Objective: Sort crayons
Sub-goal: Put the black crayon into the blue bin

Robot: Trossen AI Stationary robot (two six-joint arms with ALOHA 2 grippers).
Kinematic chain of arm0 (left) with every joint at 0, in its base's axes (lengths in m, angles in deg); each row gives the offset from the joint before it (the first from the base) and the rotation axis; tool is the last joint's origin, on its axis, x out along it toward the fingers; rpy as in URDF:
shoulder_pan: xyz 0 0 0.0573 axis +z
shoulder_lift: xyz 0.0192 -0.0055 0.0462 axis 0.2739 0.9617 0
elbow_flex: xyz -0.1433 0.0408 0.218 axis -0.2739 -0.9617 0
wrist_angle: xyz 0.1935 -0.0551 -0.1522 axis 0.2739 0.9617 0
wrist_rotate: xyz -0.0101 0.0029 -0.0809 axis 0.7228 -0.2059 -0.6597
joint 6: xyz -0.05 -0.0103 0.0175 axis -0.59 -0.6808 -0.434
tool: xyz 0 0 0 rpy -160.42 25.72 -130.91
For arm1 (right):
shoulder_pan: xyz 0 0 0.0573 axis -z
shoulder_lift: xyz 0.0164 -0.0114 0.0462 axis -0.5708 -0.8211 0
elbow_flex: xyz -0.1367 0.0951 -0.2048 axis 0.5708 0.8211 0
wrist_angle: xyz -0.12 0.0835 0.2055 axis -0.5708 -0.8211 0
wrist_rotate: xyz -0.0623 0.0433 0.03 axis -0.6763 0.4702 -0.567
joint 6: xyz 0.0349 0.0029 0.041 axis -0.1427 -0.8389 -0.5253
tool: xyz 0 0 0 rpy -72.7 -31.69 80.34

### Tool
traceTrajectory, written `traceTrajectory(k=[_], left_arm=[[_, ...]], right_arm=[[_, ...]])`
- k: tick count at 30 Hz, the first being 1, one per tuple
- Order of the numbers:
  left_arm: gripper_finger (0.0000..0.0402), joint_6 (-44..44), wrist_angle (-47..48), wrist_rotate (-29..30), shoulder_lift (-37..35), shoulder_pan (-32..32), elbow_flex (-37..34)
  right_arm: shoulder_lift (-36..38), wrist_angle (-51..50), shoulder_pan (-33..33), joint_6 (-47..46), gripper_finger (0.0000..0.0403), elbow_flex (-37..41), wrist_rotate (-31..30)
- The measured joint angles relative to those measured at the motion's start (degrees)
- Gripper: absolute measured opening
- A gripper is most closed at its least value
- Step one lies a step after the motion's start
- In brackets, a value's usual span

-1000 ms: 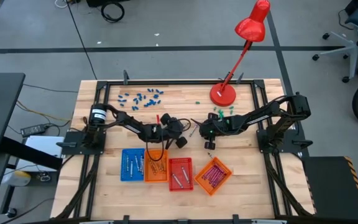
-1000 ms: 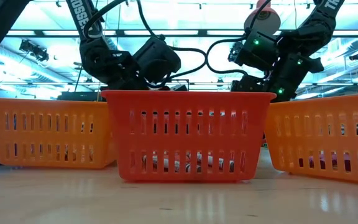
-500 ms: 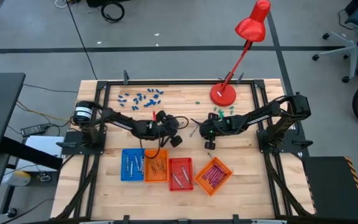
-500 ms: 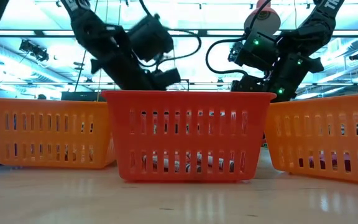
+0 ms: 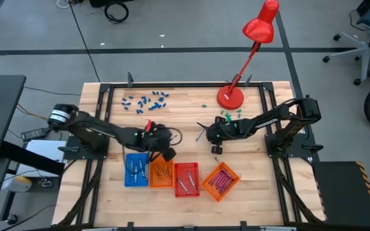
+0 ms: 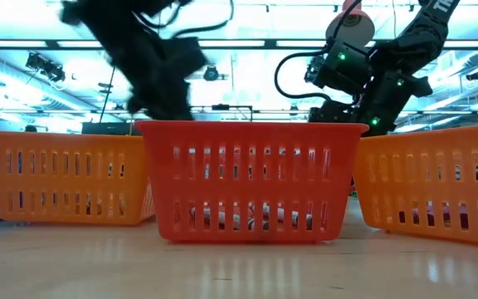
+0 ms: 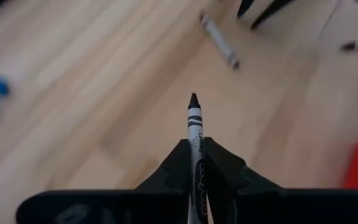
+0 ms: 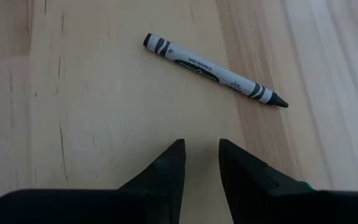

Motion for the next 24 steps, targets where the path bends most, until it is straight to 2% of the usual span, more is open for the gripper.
traceTrajectory(k=[6, 12, 18, 22, 24], left_arm=[[0.0036, -14.0, 17.0, 0.5, -6.9, -5.7, 0.0], [0.0036, -22.1, 26.3, -0.1, -12.1, -9.8, 0.0], [0.0036, -34.1, 31.4, -9.8, -15.6, -14.6, 0.1], [0.0036, -41.9, 32.5, -18.1, -15.6, -17.5, 0.0], [0.0036, -46.3, 33.0, -20.1, -15.2, -18.7, 0.0]], right_arm=[[0.0, 1.4, 0.0, 0.0, 0.0105, 1.1, -0.3], [1.3, 1.7, 0.1, 1.3, 0.0105, 1.6, -0.3], [3.7, 2.4, 1.1, 4.7, 0.0105, 1.9, -0.3], [4.5, 4.9, 2.8, 7.3, 0.0105, 1.8, -0.3], [4.5, 6.3, 3.6, 8.1, 0.0105, 1.8, -0.4]])
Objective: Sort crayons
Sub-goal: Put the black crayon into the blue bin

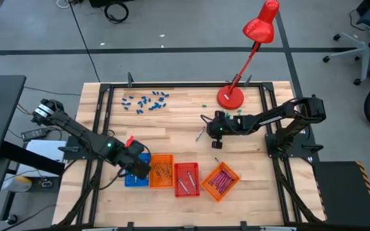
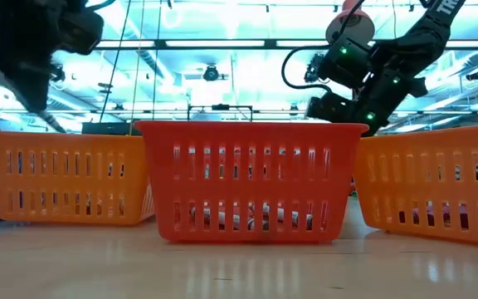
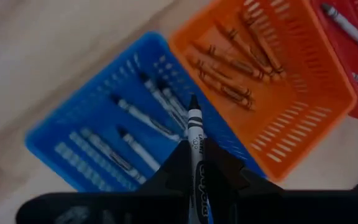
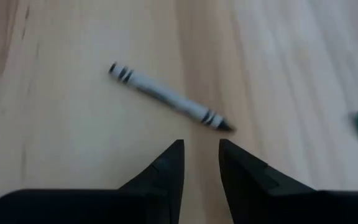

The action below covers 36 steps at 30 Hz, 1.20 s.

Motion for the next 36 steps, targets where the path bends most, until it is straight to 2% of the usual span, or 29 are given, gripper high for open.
traceTrajectory(k=[7, 17, 26, 30, 33, 36], left_arm=[[0.0037, -12.0, 2.3, -0.5, 2.4, -0.9, 0.0], [0.0042, -22.6, 3.1, -4.9, 9.0, -0.9, 0.0], [0.0117, -24.3, 3.5, -5.3, 11.0, -0.8, 0.0], [0.0147, -16.8, 3.9, -6.1, 9.6, -0.1, 0.3], [0.0154, -12.2, 7.6, -1.9, 7.8, 0.9, 2.1], [0.0155, -6.8, 11.2, 9.2, 7.1, 0.9, 4.5]], right_arm=[[0.1, 5.0, 2.0, 3.3, 0.0105, -0.1, 0.0], [0.2, 8.9, 2.4, 9.0, 0.0105, -0.2, -0.1], [0.2, 10.2, 3.2, 9.3, 0.0105, -0.2, -0.1], [0.2, 10.2, 3.5, 9.2, 0.0105, -0.2, 0.0], [0.2, 10.8, 3.5, 9.1, 0.0105, -0.2, 0.0], [0.2, 13.1, 3.5, 9.3, 0.0105, -0.2, 0.0]])
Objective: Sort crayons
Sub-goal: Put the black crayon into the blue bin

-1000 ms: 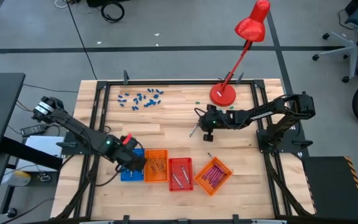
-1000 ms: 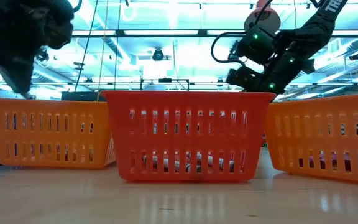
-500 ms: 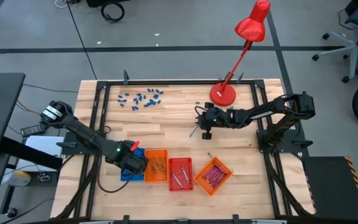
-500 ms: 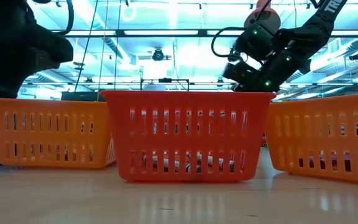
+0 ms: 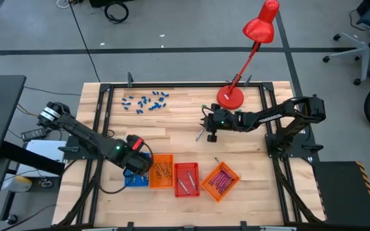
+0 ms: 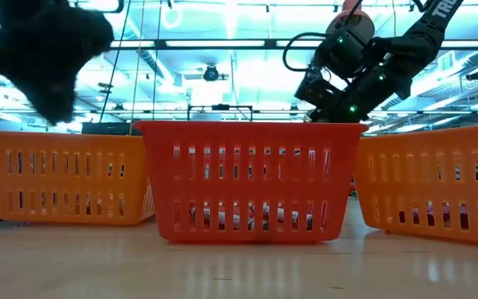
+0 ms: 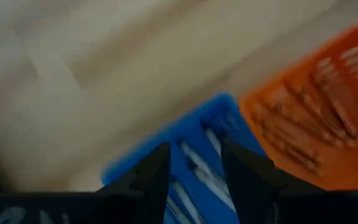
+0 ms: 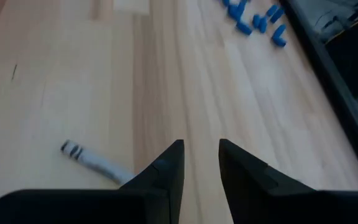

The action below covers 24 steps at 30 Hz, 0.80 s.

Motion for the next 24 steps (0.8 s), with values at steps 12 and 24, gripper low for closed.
traceTrajectory(k=[12, 24], left_arm=[[0.0155, 36.7, 6.0, 32.1, -0.3, 3.3, 1.0], [0.0155, 69.4, -8.0, 38.4, -0.4, 16.5, -5.6]], right_arm=[[0.0, 8.9, 2.5, 1.2, 0.0104, 0.0, 8.7], [0.0, 18.8, 9.6, 0.6, 0.0098, -0.1, 21.2]])
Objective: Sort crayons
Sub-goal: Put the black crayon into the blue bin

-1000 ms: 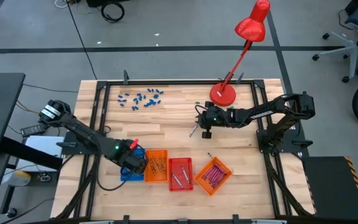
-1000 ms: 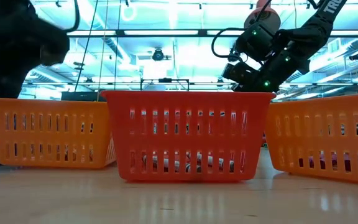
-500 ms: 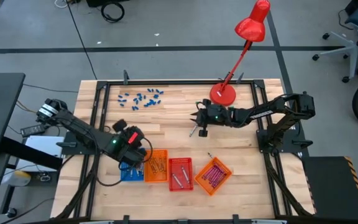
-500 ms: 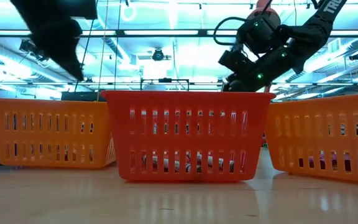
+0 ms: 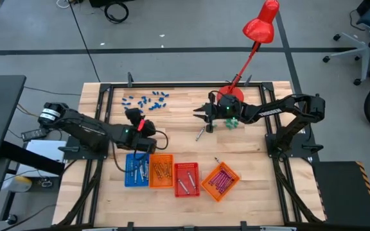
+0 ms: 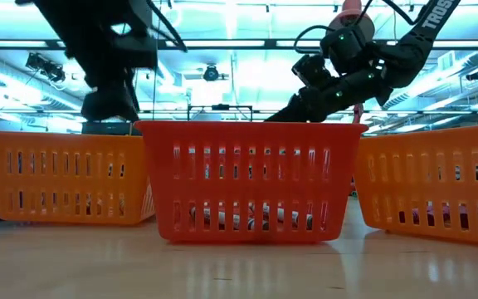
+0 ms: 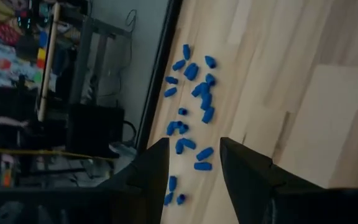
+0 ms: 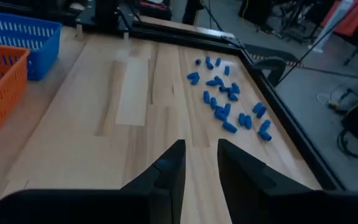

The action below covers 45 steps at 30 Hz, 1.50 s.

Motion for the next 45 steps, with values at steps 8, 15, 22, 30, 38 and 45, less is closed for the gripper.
traceTrajectory(k=[8, 15, 22, 30, 38, 45], left_arm=[[0.0155, 18.1, -15.8, -1.9, 0.0, 6.5, -4.6], [0.0155, 31.3, -25.2, -12.4, 0.0, 12.8, -4.6], [0.0155, 36.8, -31.1, -19.3, 0.0, 17.5, -4.6], [0.0155, 43.7, -37.2, -27.0, 0.0, 20.8, -4.6], [0.0155, 46.8, -52.4, -36.6, -0.1, 23.9, -12.0], [0.0155, 50.7, -76.4, -37.0, 0.0, 24.0, -22.4]], right_arm=[[0.0, -2.4, 0.2, 2.7, 0.0098, -2.4, 0.8], [-0.1, -11.1, 0.3, 4.6, 0.0098, -7.5, 2.8], [-0.1, -15.5, 0.4, 3.1, 0.0098, -9.2, 2.9], [-0.1, -17.2, 0.1, 0.0, 0.0098, -9.6, 2.4], [-0.1, -18.7, 0.1, -1.2, 0.0098, -9.6, -1.2], [-0.3, -21.8, -0.3, -4.0, 0.0098, -13.3, -2.0]])
